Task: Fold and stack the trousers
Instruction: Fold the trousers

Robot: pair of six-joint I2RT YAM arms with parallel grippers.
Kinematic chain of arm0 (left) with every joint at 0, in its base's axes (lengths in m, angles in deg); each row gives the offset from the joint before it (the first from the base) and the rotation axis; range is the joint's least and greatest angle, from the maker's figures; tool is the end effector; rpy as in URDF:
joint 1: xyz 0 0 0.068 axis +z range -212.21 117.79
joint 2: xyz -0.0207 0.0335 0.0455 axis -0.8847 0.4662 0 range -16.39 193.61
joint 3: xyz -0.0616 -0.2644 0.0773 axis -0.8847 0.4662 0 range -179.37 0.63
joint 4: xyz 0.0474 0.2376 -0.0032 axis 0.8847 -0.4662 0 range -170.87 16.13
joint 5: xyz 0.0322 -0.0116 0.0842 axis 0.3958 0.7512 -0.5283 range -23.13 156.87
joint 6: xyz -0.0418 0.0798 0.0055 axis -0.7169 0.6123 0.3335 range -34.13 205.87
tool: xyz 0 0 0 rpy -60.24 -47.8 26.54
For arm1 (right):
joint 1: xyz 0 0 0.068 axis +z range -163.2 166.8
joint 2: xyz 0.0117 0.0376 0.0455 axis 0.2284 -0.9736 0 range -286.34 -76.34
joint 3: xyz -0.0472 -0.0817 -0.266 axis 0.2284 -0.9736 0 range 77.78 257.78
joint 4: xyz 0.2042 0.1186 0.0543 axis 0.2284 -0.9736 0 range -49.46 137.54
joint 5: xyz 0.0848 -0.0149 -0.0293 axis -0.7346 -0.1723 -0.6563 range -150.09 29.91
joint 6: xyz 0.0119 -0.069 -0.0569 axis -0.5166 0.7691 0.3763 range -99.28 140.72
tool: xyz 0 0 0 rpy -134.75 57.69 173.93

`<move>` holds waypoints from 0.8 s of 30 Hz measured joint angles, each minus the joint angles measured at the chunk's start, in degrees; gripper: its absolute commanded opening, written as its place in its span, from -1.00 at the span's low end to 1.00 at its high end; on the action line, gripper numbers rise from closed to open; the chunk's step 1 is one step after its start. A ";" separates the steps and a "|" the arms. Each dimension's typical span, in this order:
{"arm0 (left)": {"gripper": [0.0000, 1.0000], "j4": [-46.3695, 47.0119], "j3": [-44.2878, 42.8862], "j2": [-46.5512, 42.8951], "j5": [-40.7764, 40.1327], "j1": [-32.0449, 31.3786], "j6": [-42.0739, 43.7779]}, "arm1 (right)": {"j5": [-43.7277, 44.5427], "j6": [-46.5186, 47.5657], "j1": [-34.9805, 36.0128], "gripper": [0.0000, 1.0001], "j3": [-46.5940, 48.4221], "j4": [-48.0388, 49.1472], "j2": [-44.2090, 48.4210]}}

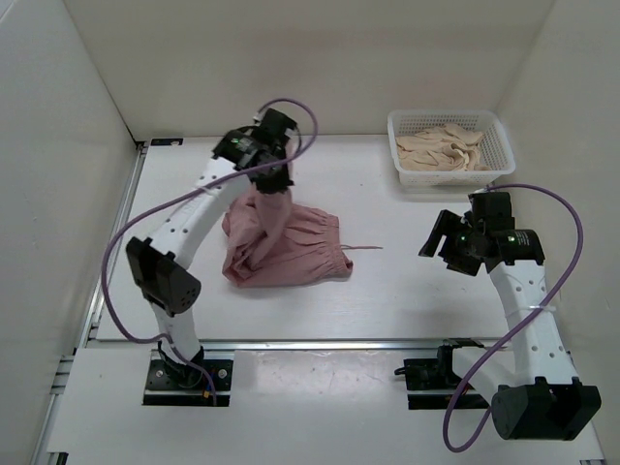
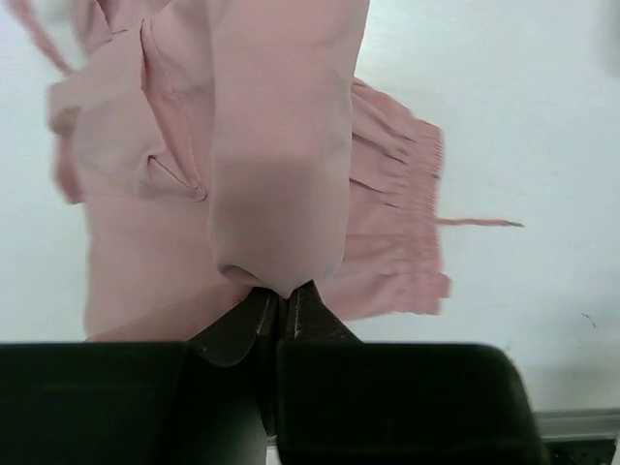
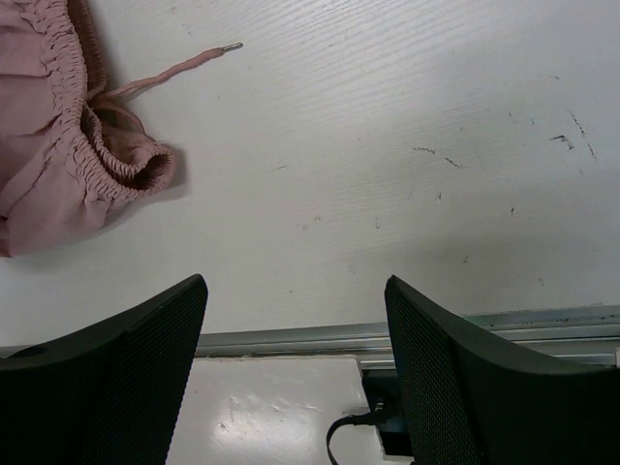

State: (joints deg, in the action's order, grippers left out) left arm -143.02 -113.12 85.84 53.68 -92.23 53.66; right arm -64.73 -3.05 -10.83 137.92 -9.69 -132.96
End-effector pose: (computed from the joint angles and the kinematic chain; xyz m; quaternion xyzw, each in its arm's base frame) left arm 0.3275 -0.1678 0.3558 -0.0503 0.9532 -0.0486 0.2941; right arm 0.1807 0.0141 0.2912 0.1638 0.9353 0.1079 0.2944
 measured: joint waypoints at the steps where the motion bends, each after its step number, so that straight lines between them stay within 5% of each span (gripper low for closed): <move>1: -0.69 -0.11 -1.40 1.84 -0.59 -2.60 -1.38 | 0.00 0.00 0.00 0.58 -0.02 0.00 -0.11; 2: -0.41 -0.04 -2.69 3.78 -0.87 -4.96 -2.51 | 0.00 0.00 0.00 0.58 -0.04 0.00 -0.13; 5: 1.00 0.17 -7.26 10.80 0.50 -10.93 -4.59 | 0.02 0.00 0.00 0.58 -0.04 0.00 -0.15; 10: 1.00 0.26 -10.34 19.52 6.01 -17.70 -6.80 | 0.26 0.00 0.00 0.58 -0.09 -0.02 -0.11; 15: 0.93 0.04 -6.45 15.93 7.69 -15.56 -7.02 | 0.28 0.04 0.02 0.54 -0.26 0.00 -0.09; 16: 0.77 0.63 -4.85 14.25 7.61 -14.27 -7.02 | 0.02 0.04 0.00 0.50 -0.42 0.00 -0.07; 19: 0.27 1.81 2.51 6.38 6.16 -9.35 -6.78 | -0.92 0.09 0.42 -0.02 -0.74 0.02 -0.07; 20: -0.07 2.71 5.68 3.30 5.35 -7.74 -6.54 | -1.49 -0.20 0.87 -0.37 -0.72 0.24 -0.07; 24: -0.44 5.35 18.45 -6.99 2.84 -2.67 -5.86 | -3.69 -1.86 6.27 -0.57 1.25 1.05 -2.27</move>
State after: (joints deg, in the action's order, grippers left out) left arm -137.66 -94.67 78.85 56.53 -94.90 47.81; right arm -68.43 -4.91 -4.56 139.17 -8.64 -135.23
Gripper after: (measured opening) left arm 0.349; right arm 0.229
